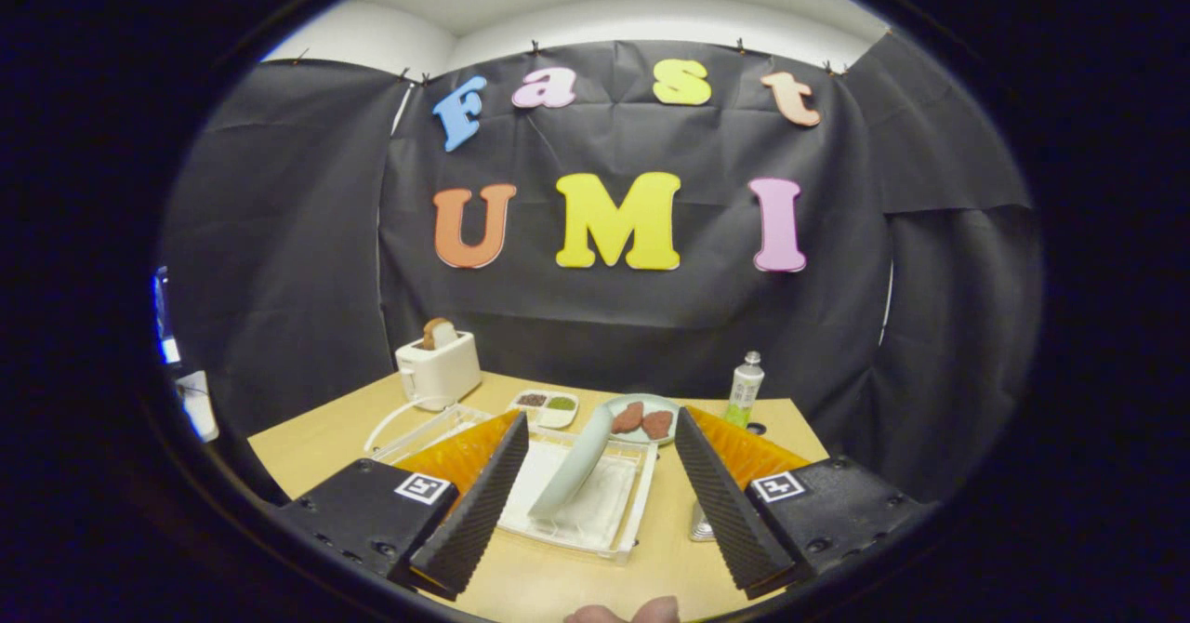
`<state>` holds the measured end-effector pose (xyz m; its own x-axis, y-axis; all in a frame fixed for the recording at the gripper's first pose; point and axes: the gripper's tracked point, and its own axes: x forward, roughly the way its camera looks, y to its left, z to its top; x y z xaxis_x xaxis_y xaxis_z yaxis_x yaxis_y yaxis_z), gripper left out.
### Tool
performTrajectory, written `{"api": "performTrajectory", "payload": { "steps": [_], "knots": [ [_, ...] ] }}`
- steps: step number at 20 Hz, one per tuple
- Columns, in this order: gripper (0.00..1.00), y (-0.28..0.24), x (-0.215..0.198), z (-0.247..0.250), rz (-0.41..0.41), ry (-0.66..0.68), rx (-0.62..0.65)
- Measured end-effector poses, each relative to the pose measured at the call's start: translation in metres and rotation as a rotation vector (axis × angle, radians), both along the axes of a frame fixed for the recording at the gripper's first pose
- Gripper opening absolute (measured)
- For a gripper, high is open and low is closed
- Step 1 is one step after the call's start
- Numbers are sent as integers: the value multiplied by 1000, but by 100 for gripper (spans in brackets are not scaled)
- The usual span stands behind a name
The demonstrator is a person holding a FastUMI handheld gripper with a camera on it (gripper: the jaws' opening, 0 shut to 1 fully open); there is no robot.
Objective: Take the plate from the dish rack, then take the spoon from the basket and place it into the plate.
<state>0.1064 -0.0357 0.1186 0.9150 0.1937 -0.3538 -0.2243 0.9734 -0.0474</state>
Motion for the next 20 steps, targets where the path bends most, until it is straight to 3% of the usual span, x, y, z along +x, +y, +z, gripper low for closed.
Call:
{"api": "performTrajectory", "payload": {
  "steps": [6,11,17,20],
  "knots": [
    [100,14,59,-29,-38,338,-10],
    [100,22,84,-68,-79,515,47],
    [100,24,120,-105,-171,625,4],
    [100,33,124,-121,-176,683,2]
  ]
}}
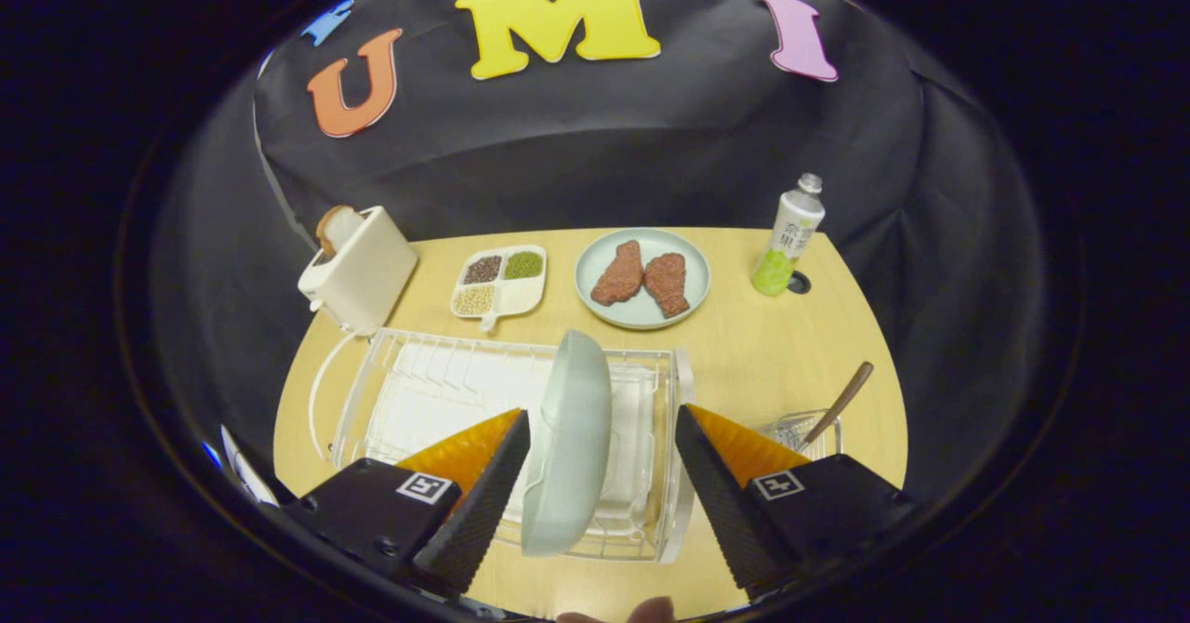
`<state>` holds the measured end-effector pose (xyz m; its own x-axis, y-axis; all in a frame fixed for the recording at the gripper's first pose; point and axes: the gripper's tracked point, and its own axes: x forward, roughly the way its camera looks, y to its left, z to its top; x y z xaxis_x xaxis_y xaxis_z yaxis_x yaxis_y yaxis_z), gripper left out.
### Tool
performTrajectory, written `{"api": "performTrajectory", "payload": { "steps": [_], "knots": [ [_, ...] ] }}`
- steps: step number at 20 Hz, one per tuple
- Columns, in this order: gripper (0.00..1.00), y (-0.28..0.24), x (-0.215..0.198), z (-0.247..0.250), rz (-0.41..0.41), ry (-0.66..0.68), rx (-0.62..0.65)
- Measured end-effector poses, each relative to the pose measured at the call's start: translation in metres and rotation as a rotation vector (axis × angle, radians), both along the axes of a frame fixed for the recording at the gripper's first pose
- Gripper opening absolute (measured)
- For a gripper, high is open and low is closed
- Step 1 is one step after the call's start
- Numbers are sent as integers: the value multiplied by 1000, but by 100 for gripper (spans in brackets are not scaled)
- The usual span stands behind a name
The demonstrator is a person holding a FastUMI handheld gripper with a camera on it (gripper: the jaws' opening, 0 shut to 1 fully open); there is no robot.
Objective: Take the plate from the dish rack, then take the spoon from the basket and place it into the plate.
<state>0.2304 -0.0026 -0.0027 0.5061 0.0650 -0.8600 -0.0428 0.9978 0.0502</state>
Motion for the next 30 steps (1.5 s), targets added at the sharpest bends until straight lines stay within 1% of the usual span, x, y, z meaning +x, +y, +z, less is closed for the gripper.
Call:
{"api": "performTrajectory", "payload": {
  "steps": [2,4,7,10,12,14,15,19,23,24,26,28,30],
  "knots": [
    [100,8,0,-8,-20,45,-1],
    [96,14,0,-16,-31,79,-10],
    [86,18,1,-20,-49,108,-25],
    [75,18,2,-22,-79,122,-12],
    [62,17,1,-23,-96,130,-9],
    [47,14,0,-24,-119,131,-9],
    [41,12,-2,-24,-128,133,-15],
    [37,4,-4,-13,-145,113,-59],
    [36,-1,-7,0,-156,89,-118],
    [36,-5,-5,6,-163,67,-150],
    [36,-9,-1,24,-141,19,-209],
    [32,5,-8,42,-116,-5,-189],
    [32,12,-22,52,-89,-23,-148]
  ]
}}
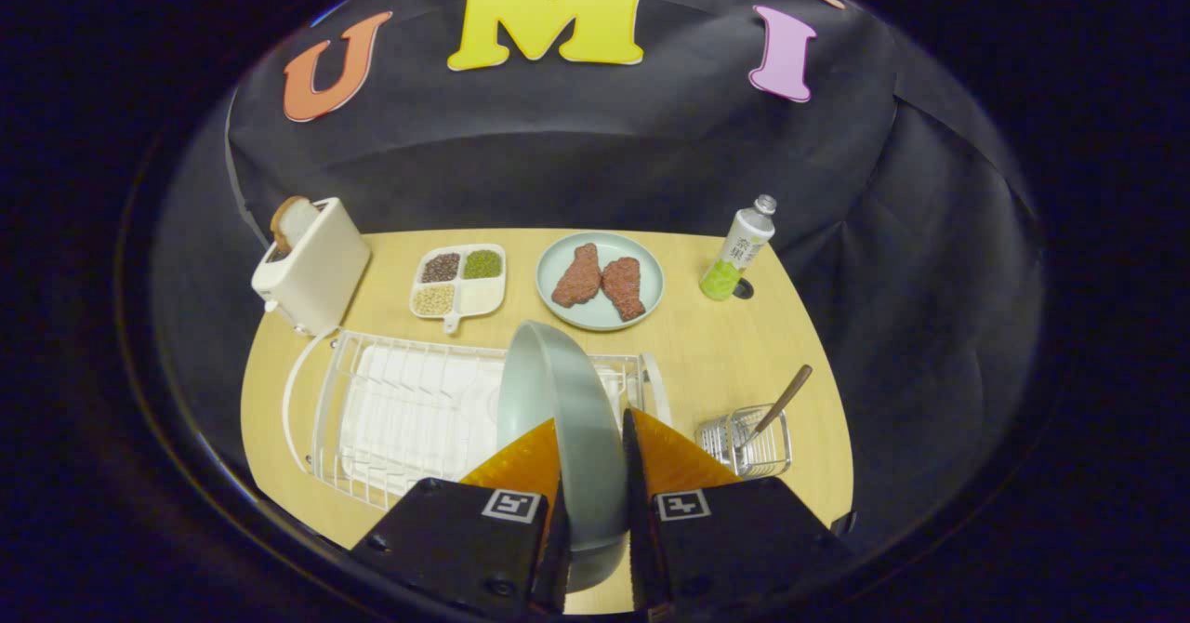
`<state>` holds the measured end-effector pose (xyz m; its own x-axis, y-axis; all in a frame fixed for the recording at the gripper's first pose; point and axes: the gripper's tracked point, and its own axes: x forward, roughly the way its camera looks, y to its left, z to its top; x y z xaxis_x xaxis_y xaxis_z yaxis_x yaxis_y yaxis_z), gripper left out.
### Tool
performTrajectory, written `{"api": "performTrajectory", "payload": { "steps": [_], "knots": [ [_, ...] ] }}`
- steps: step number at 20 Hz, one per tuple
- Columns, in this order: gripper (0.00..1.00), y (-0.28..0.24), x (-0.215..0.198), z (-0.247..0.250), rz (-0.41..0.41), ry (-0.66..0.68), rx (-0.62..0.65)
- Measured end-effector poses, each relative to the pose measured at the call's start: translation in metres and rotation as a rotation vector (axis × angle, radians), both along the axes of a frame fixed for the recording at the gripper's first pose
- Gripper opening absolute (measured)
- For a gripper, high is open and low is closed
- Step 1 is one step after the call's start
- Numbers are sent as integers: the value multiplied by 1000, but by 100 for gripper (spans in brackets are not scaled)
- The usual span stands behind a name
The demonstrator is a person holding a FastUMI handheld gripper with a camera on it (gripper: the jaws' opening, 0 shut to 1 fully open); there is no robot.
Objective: Take the plate from the dish rack, then take the spoon from the basket and place it into the plate.
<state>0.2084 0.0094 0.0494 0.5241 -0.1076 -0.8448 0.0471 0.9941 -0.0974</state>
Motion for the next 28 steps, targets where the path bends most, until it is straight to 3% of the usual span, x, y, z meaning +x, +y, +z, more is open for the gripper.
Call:
{"api": "performTrajectory", "payload": {
  "steps": [7,15,21,25,28],
  "knots": [
    [31,6,-102,-4,52,-24,226],
    [31,-2,-207,-111,-34,129,533],
    [31,2,-222,-166,-62,203,649],
    [31,5,-220,-180,-45,225,703],
    [33,-4,-208,-189,-84,219,716]
  ]
}}
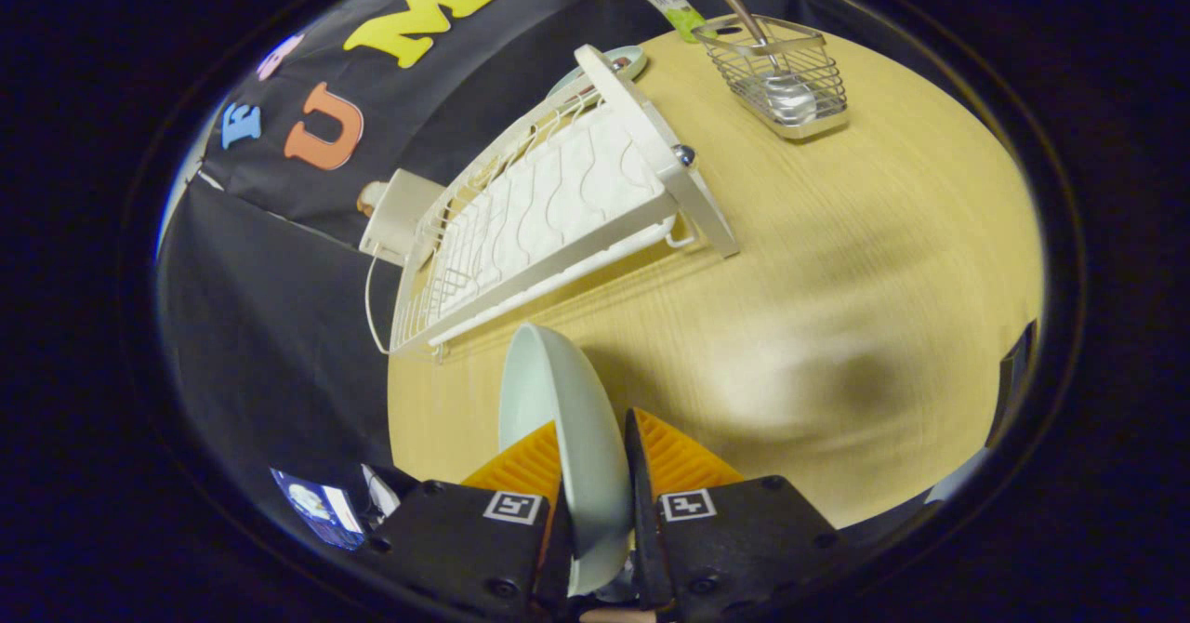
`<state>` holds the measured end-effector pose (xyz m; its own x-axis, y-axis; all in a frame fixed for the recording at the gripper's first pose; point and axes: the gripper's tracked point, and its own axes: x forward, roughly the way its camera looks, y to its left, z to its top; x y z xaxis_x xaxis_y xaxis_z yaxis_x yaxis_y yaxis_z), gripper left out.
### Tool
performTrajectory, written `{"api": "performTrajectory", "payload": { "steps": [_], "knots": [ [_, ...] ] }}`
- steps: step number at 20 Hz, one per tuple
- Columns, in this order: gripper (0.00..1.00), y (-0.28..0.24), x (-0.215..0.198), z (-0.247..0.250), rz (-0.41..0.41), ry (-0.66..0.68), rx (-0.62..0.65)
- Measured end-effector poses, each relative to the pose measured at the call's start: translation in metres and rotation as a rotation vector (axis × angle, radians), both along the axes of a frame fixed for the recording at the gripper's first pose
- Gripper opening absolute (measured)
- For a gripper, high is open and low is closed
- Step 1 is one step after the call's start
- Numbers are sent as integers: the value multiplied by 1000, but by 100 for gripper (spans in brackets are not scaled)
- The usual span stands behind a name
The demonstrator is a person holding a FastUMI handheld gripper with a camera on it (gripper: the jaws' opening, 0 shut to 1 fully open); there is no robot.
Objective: Take the plate from the dish rack, then take the spoon from the basket and place it into the plate.
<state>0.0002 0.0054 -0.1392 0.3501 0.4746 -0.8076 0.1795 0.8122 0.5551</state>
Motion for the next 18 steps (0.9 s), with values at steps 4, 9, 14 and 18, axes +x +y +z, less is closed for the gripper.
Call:
{"api": "performTrajectory", "payload": {
  "steps": [4,9,14,18],
  "knots": [
    [52,-19,12,-11,-40,-5,-60],
    [70,-32,17,16,16,-169,-163],
    [92,-68,14,59,53,-395,-344],
    [94,-117,29,108,1,-635,-559]
  ]
}}
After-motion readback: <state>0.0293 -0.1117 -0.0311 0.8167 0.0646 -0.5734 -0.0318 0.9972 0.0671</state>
